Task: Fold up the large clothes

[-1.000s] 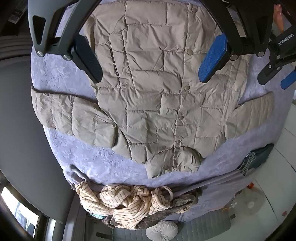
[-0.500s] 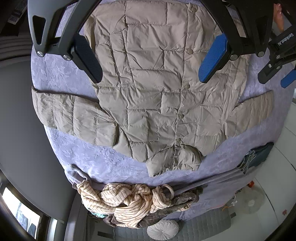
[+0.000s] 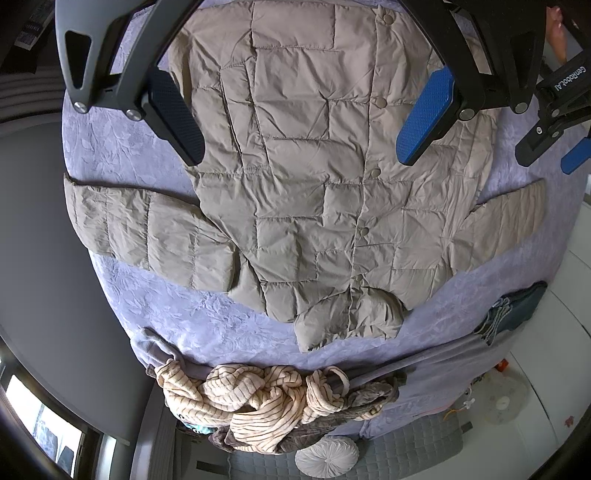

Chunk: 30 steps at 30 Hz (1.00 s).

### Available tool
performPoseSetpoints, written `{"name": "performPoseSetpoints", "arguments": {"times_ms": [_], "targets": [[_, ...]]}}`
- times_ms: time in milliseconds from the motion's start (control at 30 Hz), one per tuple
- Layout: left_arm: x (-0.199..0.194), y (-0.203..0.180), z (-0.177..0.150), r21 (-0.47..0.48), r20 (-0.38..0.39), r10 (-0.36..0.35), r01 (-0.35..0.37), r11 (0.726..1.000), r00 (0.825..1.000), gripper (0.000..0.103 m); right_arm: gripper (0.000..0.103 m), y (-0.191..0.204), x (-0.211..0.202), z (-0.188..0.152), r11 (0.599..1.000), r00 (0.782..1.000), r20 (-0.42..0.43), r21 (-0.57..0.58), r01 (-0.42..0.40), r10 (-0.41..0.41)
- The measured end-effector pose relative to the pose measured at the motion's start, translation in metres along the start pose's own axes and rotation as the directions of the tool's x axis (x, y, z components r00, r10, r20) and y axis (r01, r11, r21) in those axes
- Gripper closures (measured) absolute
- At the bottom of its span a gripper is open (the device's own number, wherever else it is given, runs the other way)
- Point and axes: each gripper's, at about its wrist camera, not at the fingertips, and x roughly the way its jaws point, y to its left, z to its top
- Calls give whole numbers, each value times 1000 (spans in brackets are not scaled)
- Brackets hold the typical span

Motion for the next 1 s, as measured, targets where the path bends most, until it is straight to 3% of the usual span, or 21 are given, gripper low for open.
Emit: {"name": "performPoseSetpoints", "arguments": {"times_ms": [1000], "targets": [[0, 0, 0, 2, 0, 1, -1, 1000, 1000, 0, 0, 0, -2, 1, 1000, 1000, 3, 0, -1, 1]]}}
